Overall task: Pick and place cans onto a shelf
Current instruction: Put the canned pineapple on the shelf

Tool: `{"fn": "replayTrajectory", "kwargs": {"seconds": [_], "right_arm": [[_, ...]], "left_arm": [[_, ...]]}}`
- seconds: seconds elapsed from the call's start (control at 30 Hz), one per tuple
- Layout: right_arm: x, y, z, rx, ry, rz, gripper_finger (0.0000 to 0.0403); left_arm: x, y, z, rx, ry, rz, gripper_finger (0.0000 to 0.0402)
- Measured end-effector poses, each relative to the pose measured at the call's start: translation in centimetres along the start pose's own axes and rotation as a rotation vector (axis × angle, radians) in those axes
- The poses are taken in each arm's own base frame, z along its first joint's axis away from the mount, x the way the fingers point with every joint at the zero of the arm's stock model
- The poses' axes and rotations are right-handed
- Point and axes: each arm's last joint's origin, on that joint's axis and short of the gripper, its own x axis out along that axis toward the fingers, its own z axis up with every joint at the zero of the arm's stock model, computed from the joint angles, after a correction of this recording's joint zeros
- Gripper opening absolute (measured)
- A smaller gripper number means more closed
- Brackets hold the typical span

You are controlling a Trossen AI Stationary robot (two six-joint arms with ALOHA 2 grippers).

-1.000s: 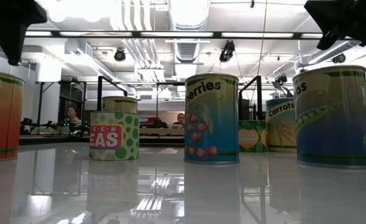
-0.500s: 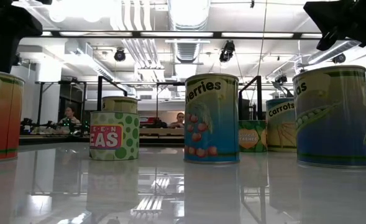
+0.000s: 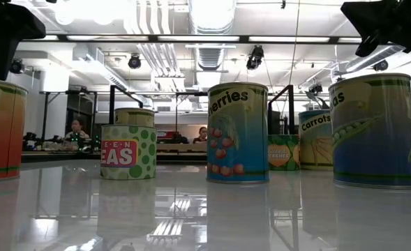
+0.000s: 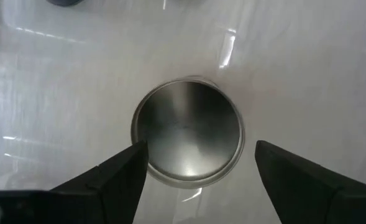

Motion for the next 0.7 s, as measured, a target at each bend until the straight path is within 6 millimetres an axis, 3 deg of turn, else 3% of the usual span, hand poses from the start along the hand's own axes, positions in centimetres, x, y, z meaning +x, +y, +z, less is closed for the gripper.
{"fn": "replayTrajectory", "kwargs": {"seconds": [0.2,0.5,0.7], "right_arm": [[0.0,0.0,0.01,0.0,0.0,0.0,0.0009],[0.0,0.0,-0.01,0.002,0.001,0.0,0.0009],[0.0,0.0,-0.01,0.0,0.001,0.0,0.0009]], "left_arm": [[0.01,0.02,-0.01,0.01,0.012,-0.007,0.0286],[0.01,0.08,0.03,0.046,0.004,0.003,0.0374],[0.36,-0.15,0.22,0.119,0.01,0.002,0.0397]]}}
